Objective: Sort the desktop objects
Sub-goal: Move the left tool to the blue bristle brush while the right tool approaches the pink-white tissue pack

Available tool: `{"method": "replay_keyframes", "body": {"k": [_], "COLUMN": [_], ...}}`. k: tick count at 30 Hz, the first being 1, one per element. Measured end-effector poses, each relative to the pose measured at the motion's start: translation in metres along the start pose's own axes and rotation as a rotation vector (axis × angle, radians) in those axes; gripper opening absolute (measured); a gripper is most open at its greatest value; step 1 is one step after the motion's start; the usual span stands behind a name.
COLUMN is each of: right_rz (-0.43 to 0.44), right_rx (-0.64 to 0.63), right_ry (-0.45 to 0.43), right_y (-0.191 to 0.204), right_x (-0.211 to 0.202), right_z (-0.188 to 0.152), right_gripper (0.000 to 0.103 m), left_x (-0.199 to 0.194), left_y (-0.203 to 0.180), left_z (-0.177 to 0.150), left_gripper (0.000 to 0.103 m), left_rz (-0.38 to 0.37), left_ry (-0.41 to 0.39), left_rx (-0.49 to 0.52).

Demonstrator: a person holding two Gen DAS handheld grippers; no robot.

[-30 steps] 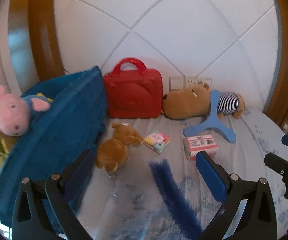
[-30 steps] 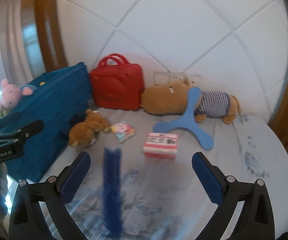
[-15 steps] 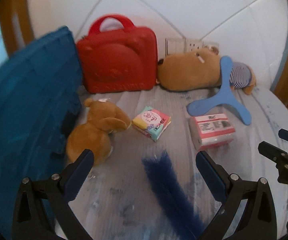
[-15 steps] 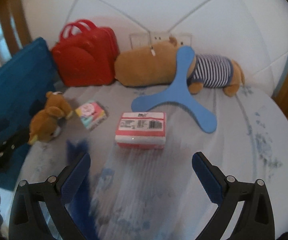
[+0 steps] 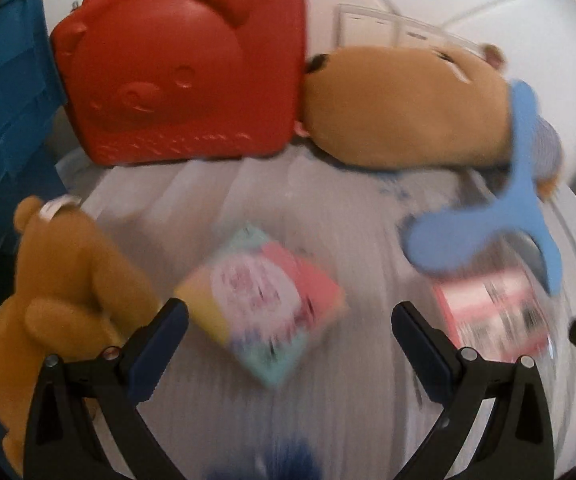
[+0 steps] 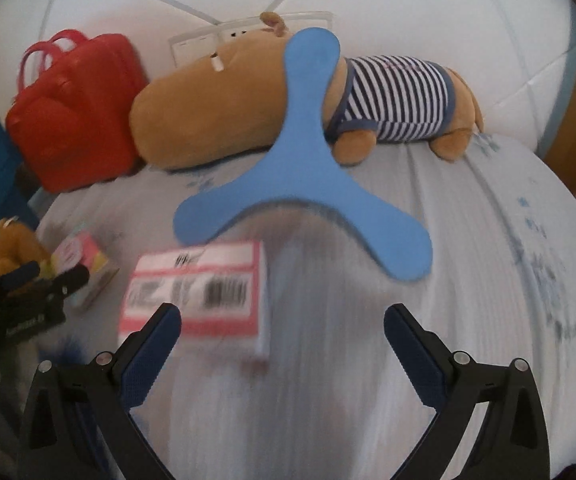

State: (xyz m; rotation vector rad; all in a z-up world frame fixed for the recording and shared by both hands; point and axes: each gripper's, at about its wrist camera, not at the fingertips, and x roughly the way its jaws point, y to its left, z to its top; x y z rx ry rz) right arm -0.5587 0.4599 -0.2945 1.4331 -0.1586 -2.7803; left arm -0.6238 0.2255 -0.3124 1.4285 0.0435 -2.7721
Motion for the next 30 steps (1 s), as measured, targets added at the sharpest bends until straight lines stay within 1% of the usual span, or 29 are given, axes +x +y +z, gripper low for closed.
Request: {"method": "replay_keyframes", "body": {"k": [3,5,8,10,12,15,17,19,20,22,24,26,29,30], "right_rz": [-0.007,-0.013,-0.026,-0.026,-0.012,0.057,0.106,0.147,0.156,0.173,0.173,0.168,0.146,0.145], "right_rx": [-0.023,-0.048,-0.068,-0.087,-0.105,-0.121,-0.135,-0.151,-0.162,-0.184,-0.189,-0.189,-0.175,-0.17], "right_ry": [0.0,0.009,0.01,0.05,0.096,0.139,0.179,0.208,0.212,0.222,0.209,0.19,0.173,0.166], "right_y": [0.001,0.005,0.007,0.008,0.01,0.011,0.014,0.02,0.024,0.03,0.03,0.027,0.021,0.02], "right_x": [0.017,0.029,0.047,0.061,0.071,0.06,0.05,0.038,0.033,0.021,0.009,-0.002,-0.011,-0.015], "right_z": [0.016,0.024,0.032,0.033,0.03,0.015,0.0,-0.017,-0.024,-0.039,-0.048,-0.054,-0.058,-0.061], "right_gripper": [0.103,0.103,0.103,0.103,0.103,0.103,0.103,0.103,0.103,0.103,0.103,0.103,0.103,0.103], "left_x": [0.023,0.032,0.033,0.029,0.024,0.017,0.006,-0.013,-0.024,-0.053,-0.075,-0.092,-0.099,-0.101], "left_y": [-0.002,-0.004,-0.005,-0.001,0.014,0.047,0.056,0.061,0.063,0.067,0.071,0.07,0.058,0.054], "left_z": [0.011,0.011,0.001,-0.011,-0.024,-0.051,-0.065,-0.076,-0.08,-0.087,-0.094,-0.105,-0.126,-0.134], "left_gripper": [0.103,0.103,0.103,0.103,0.103,0.103,0.103,0.103,0.103,0.103,0.103,0.103,0.103,0.101], "left_rz": [0.056,0.103,0.117,0.131,0.108,0.029,0.007,-0.02,-0.031,-0.025,-0.026,-0.029,-0.05,-0.057], "left_ry": [0.034,0.045,0.059,0.07,0.113,0.163,0.17,0.145,0.128,0.091,0.076,0.083,0.121,0.134], "left_rx": [-0.007,0.017,0.074,0.099,0.065,-0.036,-0.054,-0.06,-0.059,-0.046,-0.047,-0.067,-0.077,-0.08]}}
